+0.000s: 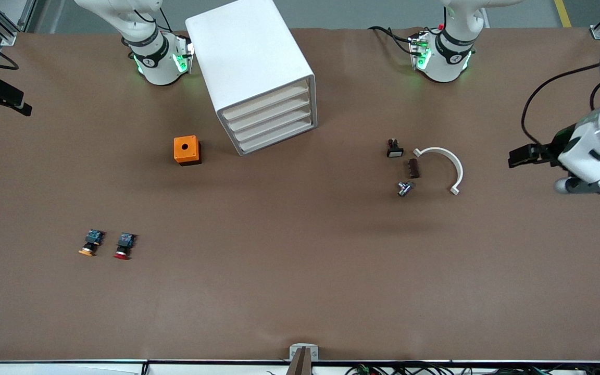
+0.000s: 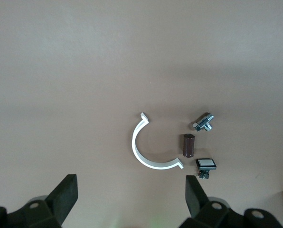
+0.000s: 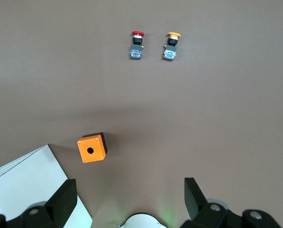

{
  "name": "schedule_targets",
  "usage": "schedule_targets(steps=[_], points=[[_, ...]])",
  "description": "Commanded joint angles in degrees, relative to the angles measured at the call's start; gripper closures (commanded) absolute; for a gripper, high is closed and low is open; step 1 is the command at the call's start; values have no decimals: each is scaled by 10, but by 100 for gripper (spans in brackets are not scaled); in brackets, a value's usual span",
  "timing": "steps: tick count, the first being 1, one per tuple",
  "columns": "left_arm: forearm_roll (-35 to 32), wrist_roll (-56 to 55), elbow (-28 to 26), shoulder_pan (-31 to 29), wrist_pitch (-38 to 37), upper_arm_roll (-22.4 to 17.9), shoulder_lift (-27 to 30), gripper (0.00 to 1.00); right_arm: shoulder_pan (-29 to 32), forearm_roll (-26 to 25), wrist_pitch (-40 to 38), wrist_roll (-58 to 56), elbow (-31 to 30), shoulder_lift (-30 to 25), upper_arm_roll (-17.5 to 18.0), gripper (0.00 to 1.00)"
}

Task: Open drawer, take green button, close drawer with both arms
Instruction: 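Move the left gripper off its rest toward the white drawer cabinet, then reach the left gripper to the drawer front and grasp its edge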

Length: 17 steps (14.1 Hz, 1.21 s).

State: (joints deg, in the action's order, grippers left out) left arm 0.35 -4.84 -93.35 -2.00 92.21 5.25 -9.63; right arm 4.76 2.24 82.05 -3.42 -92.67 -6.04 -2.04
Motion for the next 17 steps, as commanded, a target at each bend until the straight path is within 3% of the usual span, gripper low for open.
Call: schedule_targets(steps=[1,8,12,17], points=[[-7,-42,17,12,-1,7,-42,0,7,8,1,-5,-11,-13,4,0],[-14,-232,19,114,21,8,-151,0,7,7,1,-5,-12,-13,4,0],[-5,-394,75,167,15,9,-208,0,7,7,2,-5,-11,-13,4,0],[118,-591,130,223,5,8,-261,0,7,3,10,-7,-11,-14,5,0]])
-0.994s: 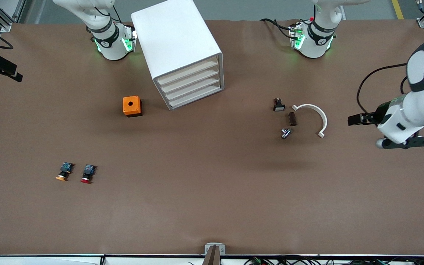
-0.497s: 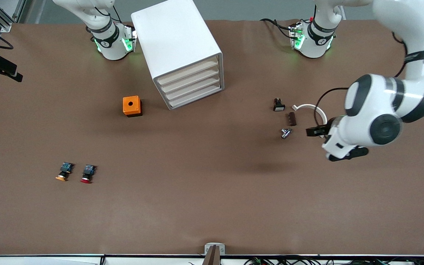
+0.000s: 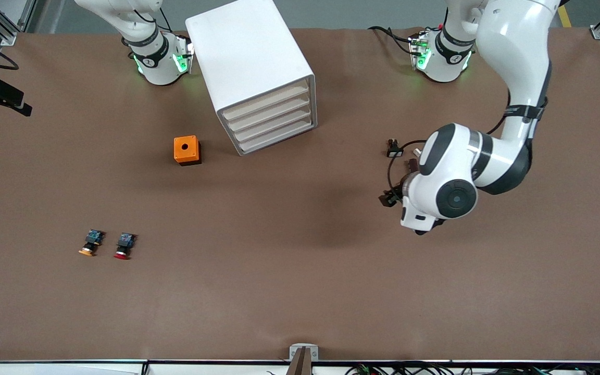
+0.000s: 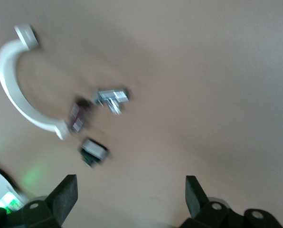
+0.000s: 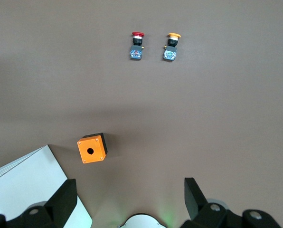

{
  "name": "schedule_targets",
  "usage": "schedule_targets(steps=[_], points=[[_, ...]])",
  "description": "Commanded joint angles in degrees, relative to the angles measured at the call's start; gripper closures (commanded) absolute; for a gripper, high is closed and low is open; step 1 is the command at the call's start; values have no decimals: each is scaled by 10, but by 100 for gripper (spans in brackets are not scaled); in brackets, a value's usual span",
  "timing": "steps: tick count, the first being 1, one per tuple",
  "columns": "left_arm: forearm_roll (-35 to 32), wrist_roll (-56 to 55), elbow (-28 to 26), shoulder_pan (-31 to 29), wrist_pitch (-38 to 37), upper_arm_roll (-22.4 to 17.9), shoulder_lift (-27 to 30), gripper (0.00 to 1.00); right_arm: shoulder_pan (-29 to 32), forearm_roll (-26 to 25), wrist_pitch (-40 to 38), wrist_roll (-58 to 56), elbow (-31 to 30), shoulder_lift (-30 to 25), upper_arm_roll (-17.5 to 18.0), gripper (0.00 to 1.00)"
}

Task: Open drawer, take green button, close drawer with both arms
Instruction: 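Reach the left gripper to the drawer front and grasp its edge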

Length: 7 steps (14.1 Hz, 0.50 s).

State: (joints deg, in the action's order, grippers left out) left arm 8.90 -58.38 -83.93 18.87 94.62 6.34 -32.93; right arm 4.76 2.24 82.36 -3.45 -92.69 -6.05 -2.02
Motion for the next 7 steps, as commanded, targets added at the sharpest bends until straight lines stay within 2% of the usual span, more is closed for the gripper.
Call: schedule_targets(steps=[1,4,7], points=[[58,-93,44,19,-20,-4,-38,0,6,1,9,-7,-11,-14,4,0],[114,-245,89,34,-23,-2,-78,0,6,0,15,-8,-11,-15,5,0],[153,-316,93,63,-23,-2,-93,0,7,-5,17,-8,-11,-16,4,0]])
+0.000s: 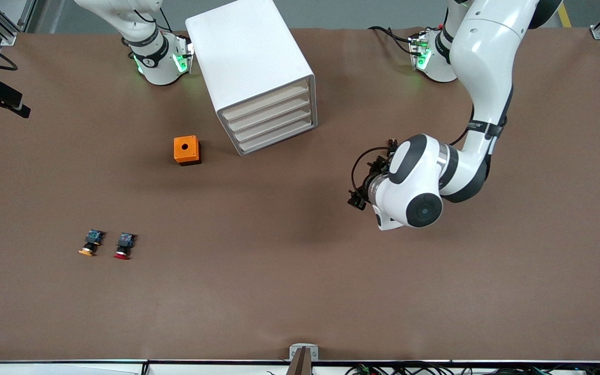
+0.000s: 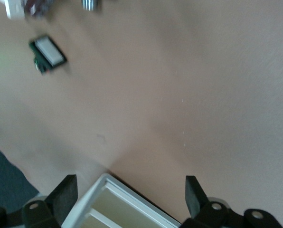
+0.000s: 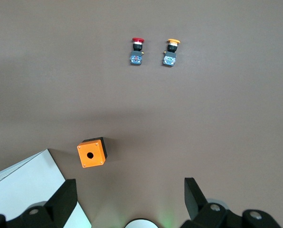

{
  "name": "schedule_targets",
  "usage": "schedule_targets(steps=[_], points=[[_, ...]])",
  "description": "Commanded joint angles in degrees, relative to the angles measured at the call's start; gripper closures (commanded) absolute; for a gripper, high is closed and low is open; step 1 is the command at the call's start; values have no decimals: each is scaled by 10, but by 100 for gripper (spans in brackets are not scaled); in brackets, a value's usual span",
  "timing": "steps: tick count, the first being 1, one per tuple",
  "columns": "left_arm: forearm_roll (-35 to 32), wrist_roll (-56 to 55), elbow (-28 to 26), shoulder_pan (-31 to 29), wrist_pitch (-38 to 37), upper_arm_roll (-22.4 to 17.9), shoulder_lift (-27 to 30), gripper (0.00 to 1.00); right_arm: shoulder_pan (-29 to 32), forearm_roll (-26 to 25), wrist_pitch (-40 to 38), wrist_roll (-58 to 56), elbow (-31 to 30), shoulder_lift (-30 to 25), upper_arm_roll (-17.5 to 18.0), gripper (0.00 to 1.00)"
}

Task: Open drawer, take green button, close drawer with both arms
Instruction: 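Reach the left gripper to the drawer front and grasp its edge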

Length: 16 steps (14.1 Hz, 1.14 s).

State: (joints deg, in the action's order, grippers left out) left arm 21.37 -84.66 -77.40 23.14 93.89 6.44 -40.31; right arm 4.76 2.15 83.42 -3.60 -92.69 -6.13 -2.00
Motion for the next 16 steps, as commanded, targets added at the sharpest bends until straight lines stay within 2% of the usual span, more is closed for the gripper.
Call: schedule_targets(steps=[1,4,6,11,14,16], points=[[45,-82,28,26,-16,-3,-22,0,7,-4,6,-6,-11,-15,5,0],[99,-159,31,37,-16,-1,-49,0,7,-9,8,-6,-11,-15,5,0],[135,-167,35,38,-16,-1,-62,0,6,-15,13,-6,-11,-15,5,0],[188,-212,36,44,-50,-2,-88,19,6,-15,13,-5,-11,-14,5,0],[212,-255,36,52,-98,-2,-108,22,6,-14,10,-4,-10,-13,6,0],[247,-276,35,56,-100,-2,-119,24,6,-12,10,-4,-9,-12,6,0]])
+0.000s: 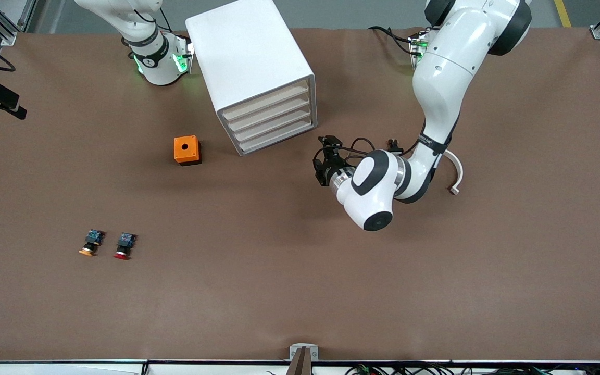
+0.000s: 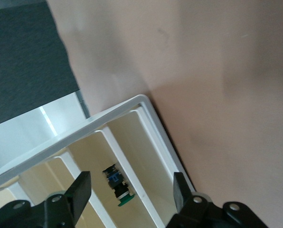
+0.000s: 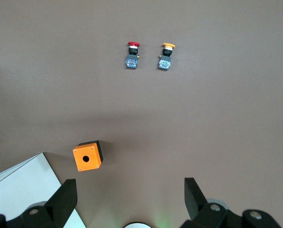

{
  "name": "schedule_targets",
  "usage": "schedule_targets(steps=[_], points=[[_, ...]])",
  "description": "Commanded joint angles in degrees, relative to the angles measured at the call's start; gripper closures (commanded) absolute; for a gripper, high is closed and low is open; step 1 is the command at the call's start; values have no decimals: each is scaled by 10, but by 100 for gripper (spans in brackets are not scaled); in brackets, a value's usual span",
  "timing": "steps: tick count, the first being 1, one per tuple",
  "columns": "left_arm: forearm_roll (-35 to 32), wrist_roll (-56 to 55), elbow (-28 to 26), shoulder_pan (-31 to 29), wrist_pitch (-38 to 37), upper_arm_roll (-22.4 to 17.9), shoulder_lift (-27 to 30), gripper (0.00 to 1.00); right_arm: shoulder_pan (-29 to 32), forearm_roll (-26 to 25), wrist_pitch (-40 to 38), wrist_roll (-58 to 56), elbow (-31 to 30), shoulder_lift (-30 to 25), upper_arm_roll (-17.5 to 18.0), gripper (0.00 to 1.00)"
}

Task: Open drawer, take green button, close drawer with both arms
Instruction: 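Reach the left gripper to the drawer front and grasp its edge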

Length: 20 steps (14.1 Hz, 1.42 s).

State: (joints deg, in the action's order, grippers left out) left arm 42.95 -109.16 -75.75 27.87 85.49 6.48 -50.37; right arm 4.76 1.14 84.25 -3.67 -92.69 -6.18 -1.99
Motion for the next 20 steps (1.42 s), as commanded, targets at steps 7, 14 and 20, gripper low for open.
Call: schedule_targets(steps=[7,14,20], points=[[99,-109,18,24,-16,-3,-79,26,2,2,6,5,4,-7,8,0],[140,-107,6,53,-16,-2,-90,42,2,0,42,-21,12,43,8,0],[139,-110,4,83,-16,-2,-88,43,9,-3,80,-27,24,100,6,0]])
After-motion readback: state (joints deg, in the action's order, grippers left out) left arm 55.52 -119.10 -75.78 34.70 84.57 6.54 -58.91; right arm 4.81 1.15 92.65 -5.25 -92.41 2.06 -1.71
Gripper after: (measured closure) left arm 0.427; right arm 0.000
